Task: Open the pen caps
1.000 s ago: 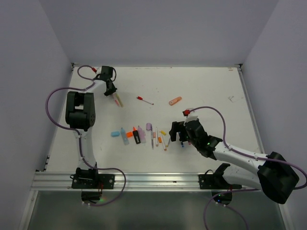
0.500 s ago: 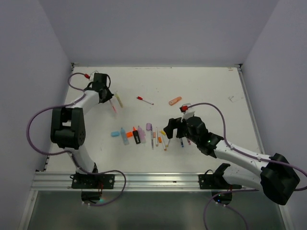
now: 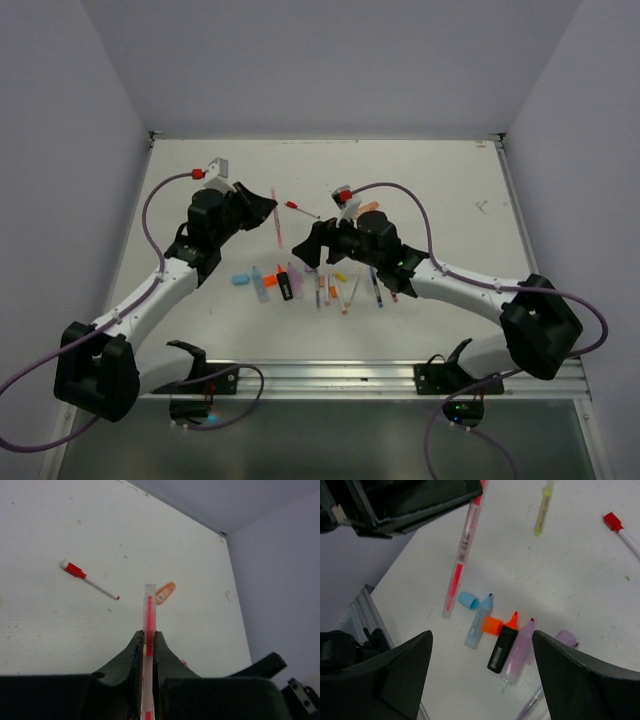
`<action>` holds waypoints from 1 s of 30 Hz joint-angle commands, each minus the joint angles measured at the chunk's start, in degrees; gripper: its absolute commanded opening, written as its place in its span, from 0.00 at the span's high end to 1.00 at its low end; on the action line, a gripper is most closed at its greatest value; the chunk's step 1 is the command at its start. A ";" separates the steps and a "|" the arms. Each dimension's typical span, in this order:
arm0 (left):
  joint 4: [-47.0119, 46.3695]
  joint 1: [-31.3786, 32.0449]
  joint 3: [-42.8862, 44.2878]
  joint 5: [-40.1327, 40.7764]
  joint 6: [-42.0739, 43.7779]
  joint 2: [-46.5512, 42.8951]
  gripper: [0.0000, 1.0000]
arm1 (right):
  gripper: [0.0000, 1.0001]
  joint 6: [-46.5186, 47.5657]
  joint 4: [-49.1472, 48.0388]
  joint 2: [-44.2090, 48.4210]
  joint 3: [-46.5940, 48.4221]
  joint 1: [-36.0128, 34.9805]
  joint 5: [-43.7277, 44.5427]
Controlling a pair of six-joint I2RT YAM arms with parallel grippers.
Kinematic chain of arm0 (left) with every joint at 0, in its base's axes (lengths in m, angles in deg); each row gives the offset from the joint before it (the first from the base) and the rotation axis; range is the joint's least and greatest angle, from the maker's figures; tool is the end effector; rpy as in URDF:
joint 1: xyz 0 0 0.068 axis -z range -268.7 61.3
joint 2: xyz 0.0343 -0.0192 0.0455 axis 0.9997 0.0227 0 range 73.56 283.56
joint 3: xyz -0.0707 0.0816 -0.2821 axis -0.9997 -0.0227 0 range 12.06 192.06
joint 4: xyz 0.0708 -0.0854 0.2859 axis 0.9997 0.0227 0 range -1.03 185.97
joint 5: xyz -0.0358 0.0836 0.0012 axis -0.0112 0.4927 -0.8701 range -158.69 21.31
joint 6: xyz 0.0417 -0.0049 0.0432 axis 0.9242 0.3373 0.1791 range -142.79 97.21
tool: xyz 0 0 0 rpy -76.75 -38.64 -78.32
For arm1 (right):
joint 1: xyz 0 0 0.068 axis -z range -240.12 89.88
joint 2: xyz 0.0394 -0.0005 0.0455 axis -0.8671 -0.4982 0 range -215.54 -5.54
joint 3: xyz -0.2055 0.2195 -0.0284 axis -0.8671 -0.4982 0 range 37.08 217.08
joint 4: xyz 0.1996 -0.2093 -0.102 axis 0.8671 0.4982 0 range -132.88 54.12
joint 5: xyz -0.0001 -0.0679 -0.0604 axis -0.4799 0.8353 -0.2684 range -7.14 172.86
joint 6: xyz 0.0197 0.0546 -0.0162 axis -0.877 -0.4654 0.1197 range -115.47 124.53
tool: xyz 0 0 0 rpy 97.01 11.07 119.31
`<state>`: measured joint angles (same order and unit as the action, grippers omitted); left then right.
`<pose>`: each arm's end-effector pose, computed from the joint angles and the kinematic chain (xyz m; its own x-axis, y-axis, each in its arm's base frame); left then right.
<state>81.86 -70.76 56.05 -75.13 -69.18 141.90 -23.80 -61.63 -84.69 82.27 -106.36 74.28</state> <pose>0.2990 -0.1021 0.2858 -0.4899 -0.5977 -0.6346 0.0771 0.6954 -0.7145 0.2407 0.2610 0.2575 -0.5461 0.1083 -0.8307 -0.6300 0.6005 0.4924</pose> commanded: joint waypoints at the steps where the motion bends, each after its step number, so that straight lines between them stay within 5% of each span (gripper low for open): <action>1: -11.41 2.01 -4.95 -4.11 -4.23 -4.69 1.00 | 0.16 -2.51 -5.51 -3.19 4.81 -0.61 -4.33; 14: -18.46 7.64 -9.62 -3.93 -4.67 -6.46 1.00 | 0.29 -4.97 -9.65 -10.32 10.01 -0.87 -6.89; 17: -18.90 7.99 -9.97 -4.37 -4.50 -6.11 1.00 | 0.41 -4.62 -9.38 -10.58 9.92 -0.96 -6.28; 20: -19.34 8.08 -10.41 -4.73 -4.06 -6.55 1.00 | 0.64 -3.92 -8.24 -10.32 9.48 -0.96 -5.66; 22: -19.87 8.08 -10.94 -4.99 -4.06 -6.99 0.91 | 0.85 -3.31 -7.37 -9.79 8.52 -0.96 -4.78; 25: -19.17 8.08 -10.68 -5.25 -3.18 -7.25 0.70 | 1.00 -2.34 -5.96 -8.65 6.58 -0.87 -3.64; 30: -17.67 8.08 -9.45 -5.34 -1.25 -6.03 0.51 | 1.00 0.82 -3.15 -6.63 4.39 -0.87 -3.11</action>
<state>65.90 -62.90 45.69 -79.63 -72.48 135.54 -26.03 -66.11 -94.38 87.87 -107.01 70.15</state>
